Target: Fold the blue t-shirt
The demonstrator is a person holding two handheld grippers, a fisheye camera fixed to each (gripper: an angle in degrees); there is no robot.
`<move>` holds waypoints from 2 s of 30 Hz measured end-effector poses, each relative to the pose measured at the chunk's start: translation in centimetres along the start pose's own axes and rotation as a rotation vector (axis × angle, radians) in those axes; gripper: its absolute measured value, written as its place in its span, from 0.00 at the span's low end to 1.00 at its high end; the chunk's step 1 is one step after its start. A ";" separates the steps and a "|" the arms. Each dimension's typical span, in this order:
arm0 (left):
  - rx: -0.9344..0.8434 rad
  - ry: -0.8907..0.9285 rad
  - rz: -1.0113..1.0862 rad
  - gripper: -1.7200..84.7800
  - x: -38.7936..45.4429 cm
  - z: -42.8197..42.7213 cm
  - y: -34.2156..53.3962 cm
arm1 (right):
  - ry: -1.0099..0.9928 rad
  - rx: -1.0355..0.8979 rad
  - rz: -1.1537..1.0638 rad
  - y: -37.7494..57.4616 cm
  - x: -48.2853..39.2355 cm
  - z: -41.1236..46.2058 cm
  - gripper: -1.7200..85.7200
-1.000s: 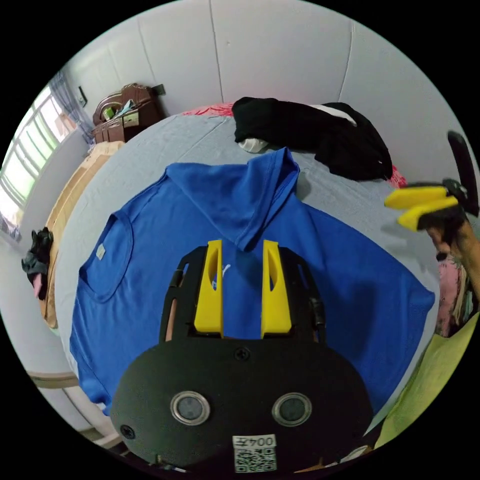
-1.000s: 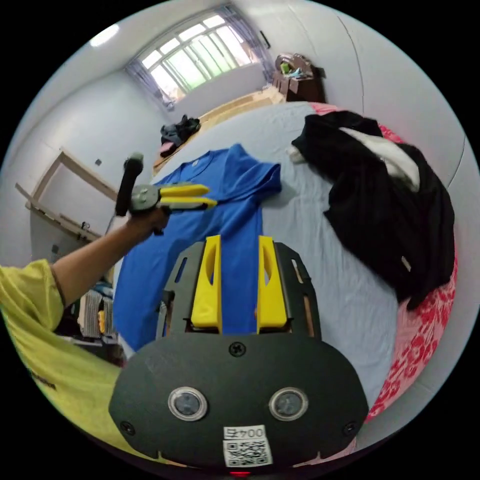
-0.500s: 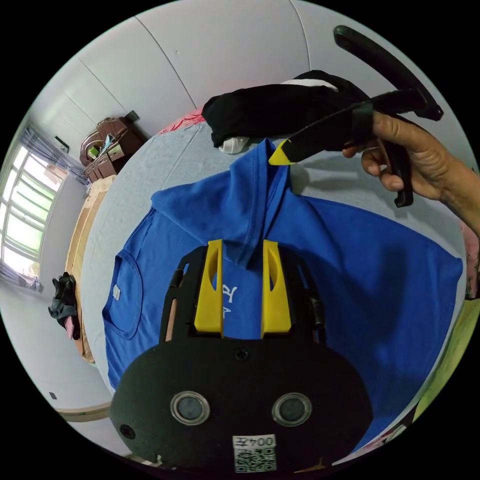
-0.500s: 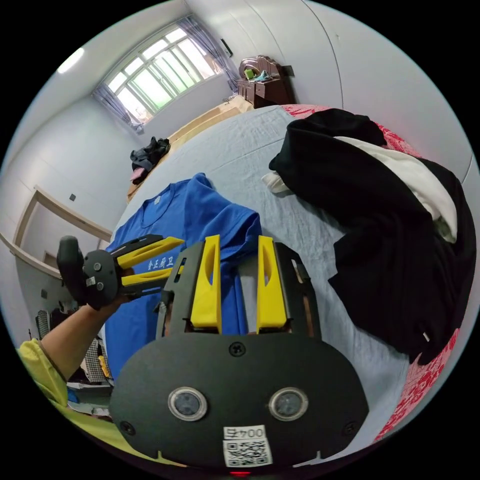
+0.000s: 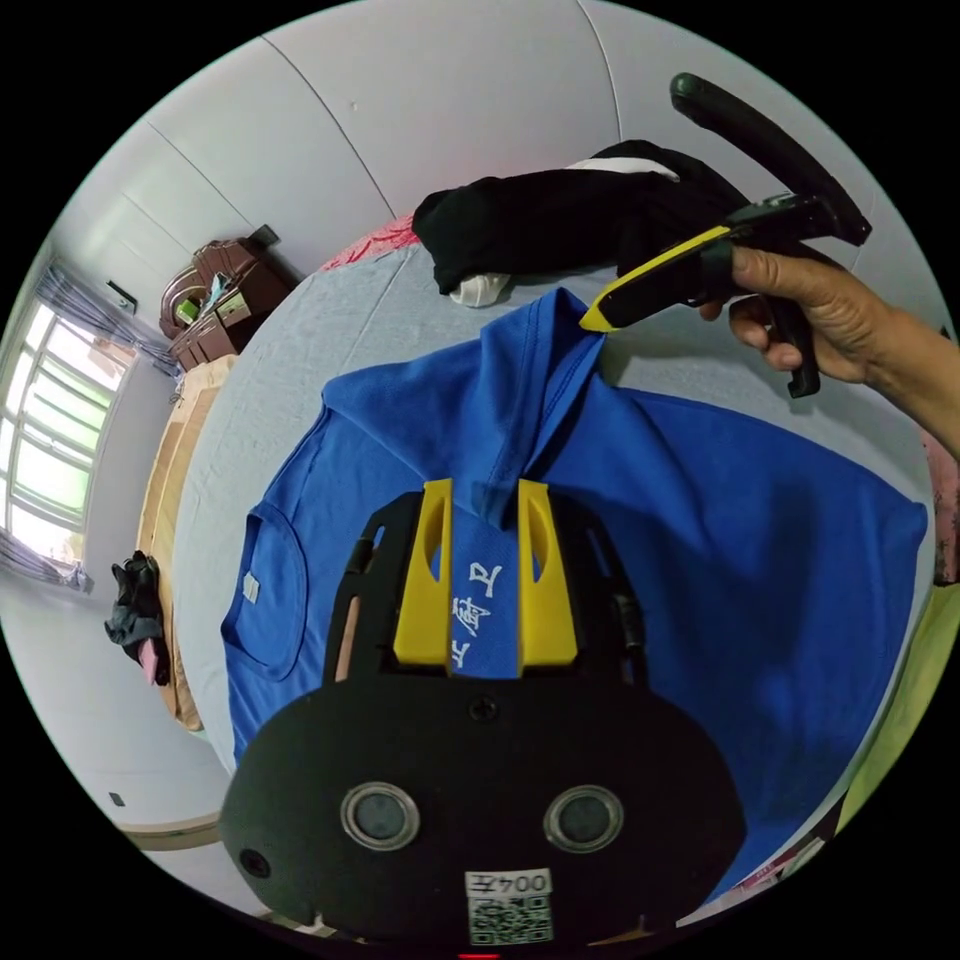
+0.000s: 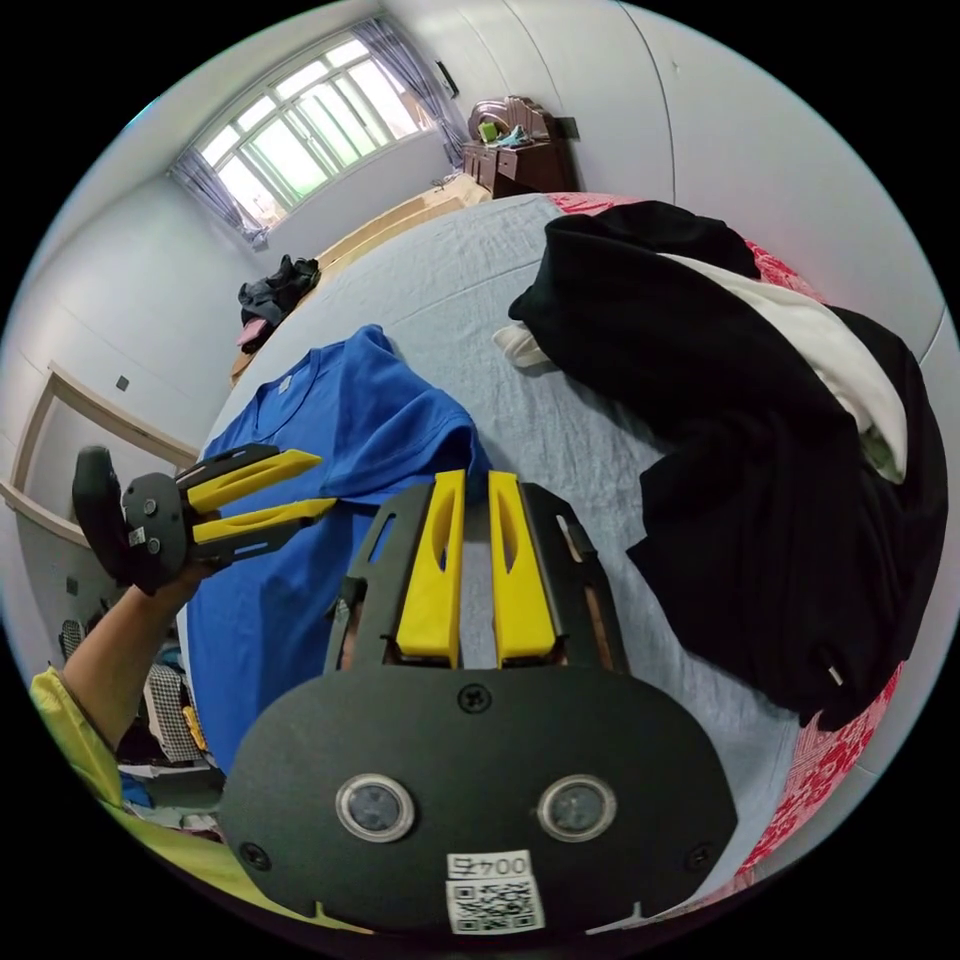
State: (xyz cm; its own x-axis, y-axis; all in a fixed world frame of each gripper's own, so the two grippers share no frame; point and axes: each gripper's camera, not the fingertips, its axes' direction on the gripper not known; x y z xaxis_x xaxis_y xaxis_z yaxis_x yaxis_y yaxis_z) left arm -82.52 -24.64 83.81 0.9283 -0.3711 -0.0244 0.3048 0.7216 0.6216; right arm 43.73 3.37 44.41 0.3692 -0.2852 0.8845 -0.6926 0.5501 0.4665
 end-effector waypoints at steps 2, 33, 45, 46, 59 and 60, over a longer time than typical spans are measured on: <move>0.004 0.032 -0.018 0.13 -0.7 -0.4 0.1 | -0.002 -0.007 0.001 0.0 0.3 0.3 0.08; 0.209 0.407 -0.655 0.05 -22.8 -8.2 9.1 | -0.024 0.024 -0.398 5.7 -10.0 2.7 0.02; 0.060 0.368 -0.624 0.14 -22.9 -5.9 13.7 | -0.163 -0.064 -0.446 8.5 -9.4 5.6 0.15; 0.085 0.354 -0.617 0.13 -22.8 -6.6 13.6 | -0.159 -0.060 -0.442 8.7 -9.3 5.3 0.15; 0.121 0.199 -0.222 0.11 -11.2 -10.7 5.7 | 0.021 -0.004 -0.359 10.1 -5.7 4.2 0.09; 0.117 0.203 -0.229 0.11 -10.9 -10.5 5.4 | 0.038 -0.002 -0.396 8.9 -6.2 4.7 0.09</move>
State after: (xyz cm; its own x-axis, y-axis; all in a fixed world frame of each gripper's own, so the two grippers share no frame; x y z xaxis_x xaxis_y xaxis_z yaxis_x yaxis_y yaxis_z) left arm -88.71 -10.55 79.19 0.8657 -0.3833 -0.3219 0.4946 0.5564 0.6677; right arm 32.35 6.32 43.15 0.6304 -0.4459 0.6354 -0.4912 0.4048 0.7713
